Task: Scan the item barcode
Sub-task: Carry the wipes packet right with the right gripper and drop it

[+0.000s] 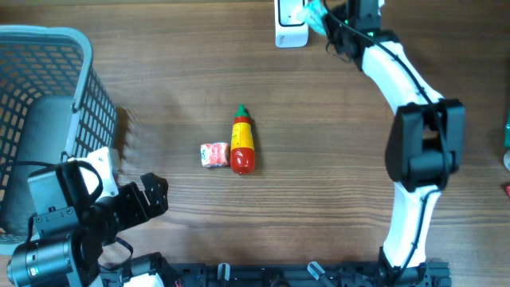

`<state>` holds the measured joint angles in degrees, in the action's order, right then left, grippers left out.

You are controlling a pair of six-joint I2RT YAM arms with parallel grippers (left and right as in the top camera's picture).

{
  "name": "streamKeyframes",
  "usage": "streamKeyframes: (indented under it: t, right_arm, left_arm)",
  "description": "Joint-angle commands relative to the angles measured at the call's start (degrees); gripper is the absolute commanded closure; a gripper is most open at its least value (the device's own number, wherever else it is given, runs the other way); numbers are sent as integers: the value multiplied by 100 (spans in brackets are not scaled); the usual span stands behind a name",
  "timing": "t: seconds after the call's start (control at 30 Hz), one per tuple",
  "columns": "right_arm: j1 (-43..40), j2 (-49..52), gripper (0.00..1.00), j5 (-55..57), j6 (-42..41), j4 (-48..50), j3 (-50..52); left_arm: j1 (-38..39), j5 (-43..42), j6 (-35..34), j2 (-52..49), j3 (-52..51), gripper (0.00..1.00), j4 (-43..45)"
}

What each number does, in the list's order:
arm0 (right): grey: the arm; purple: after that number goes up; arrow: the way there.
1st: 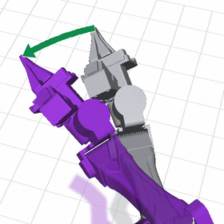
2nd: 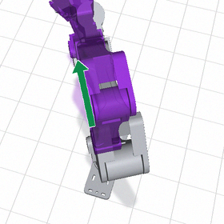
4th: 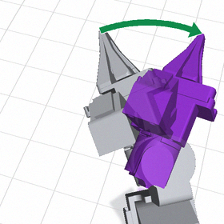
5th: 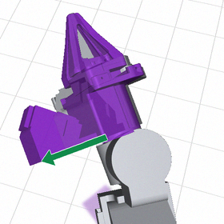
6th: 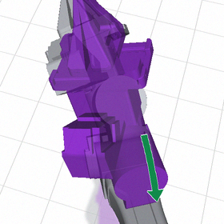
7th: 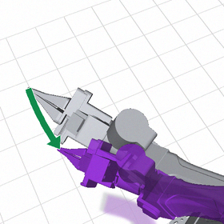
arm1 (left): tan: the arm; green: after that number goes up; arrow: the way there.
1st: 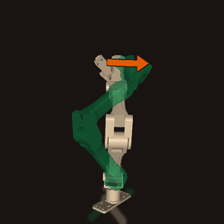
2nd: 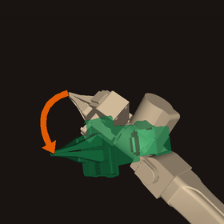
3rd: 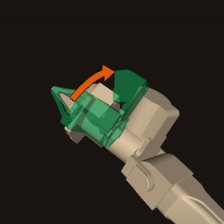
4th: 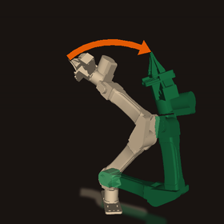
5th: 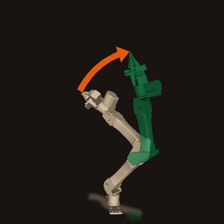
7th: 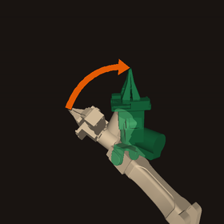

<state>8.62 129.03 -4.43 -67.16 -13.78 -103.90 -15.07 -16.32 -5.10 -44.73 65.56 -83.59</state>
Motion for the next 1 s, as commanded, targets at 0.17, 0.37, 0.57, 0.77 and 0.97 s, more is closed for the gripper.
streamKeyframes:
  t: [0.17,0.37,0.57,0.77,0.97]
  right_arm:
    - [553,949,95,977,162,-138,-1325]
    - [404,721,95,1753,424,-1991,-2356]
    - [-280,-7,96,2533,420,-3818,-2778]
    - [-1676,-98,95,3191,420,-5633,-2699]
    - [-3362,-87,90,3252,450,-5532,-1491]
  left_arm:
    - [-7,15,-50,11,-7,0,15]
    - [-7,15,-52,11,-7,0,17]
    - [-7,13,-52,11,-7,0,15]
    - [-7,15,-50,11,-7,0,15]
    - [-7,15,-52,11,-7,0,15]
